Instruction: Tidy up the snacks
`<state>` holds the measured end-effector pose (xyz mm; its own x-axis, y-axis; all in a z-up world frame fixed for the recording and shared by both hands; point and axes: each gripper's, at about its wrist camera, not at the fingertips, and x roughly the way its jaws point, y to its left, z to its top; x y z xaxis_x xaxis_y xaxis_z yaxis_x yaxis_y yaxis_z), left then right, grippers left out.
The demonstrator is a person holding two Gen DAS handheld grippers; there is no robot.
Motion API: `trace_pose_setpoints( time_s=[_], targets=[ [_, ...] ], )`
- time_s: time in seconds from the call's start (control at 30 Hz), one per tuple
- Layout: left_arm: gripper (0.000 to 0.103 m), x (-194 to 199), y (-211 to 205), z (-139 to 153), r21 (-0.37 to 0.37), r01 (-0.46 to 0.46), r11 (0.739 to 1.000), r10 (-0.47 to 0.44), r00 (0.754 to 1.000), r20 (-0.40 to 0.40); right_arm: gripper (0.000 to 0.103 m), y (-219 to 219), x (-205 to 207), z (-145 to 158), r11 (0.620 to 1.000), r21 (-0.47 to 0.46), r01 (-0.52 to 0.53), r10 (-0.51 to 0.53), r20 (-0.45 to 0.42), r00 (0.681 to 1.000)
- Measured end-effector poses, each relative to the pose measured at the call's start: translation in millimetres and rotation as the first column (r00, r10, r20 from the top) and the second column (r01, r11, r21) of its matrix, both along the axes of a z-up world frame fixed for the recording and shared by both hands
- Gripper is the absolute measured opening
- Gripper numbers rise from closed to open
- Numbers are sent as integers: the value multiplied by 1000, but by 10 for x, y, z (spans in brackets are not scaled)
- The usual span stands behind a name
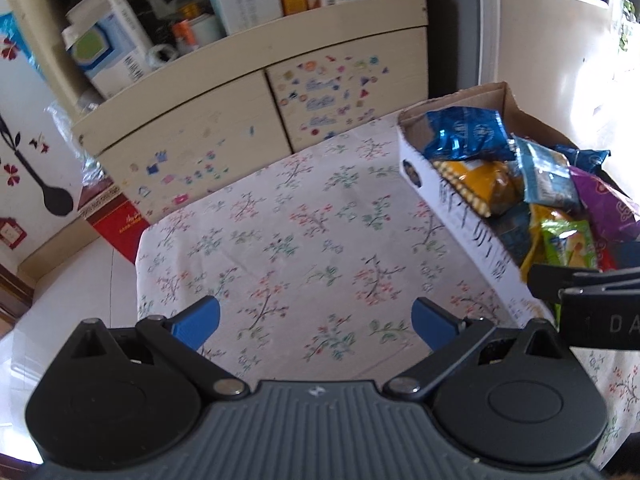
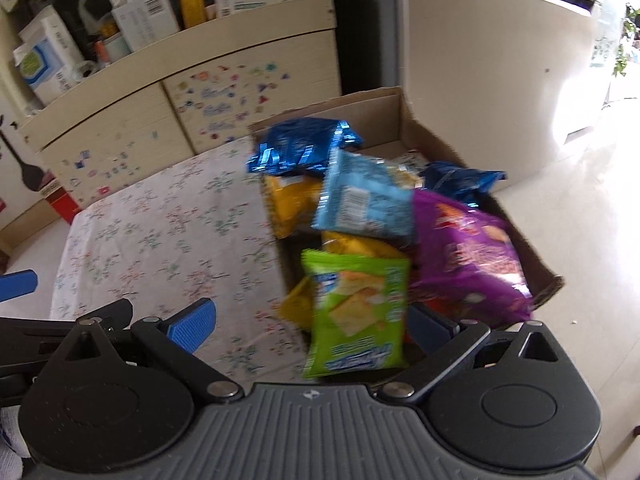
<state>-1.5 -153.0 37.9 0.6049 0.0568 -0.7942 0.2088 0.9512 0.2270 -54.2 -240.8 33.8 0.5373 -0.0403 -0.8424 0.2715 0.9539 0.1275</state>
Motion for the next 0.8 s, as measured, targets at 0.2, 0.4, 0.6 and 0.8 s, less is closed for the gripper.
trace_pose_setpoints(
  time_s=[0.2,0.4,0.6,0.8],
  targets=[
    [101,-109,308,-35,-16,-35,999,35,999,-26,103,301,22,7,995,-36,-90,91,15,996],
    [102,-197,587,-104,-8,-72,997,72,996,-47,103,537,59,-91,989,-16,-149,149,3,989],
    [102,-232,896,-231,6,-114,994,114,991,-73,103,875,80,-330,969,-31,-247,244,-61,968],
    [102,-205,1175,-435,6,-175,985,175,980,-92,103,1211,73,-624,940,-38,-338,332,-119,936]
  ],
)
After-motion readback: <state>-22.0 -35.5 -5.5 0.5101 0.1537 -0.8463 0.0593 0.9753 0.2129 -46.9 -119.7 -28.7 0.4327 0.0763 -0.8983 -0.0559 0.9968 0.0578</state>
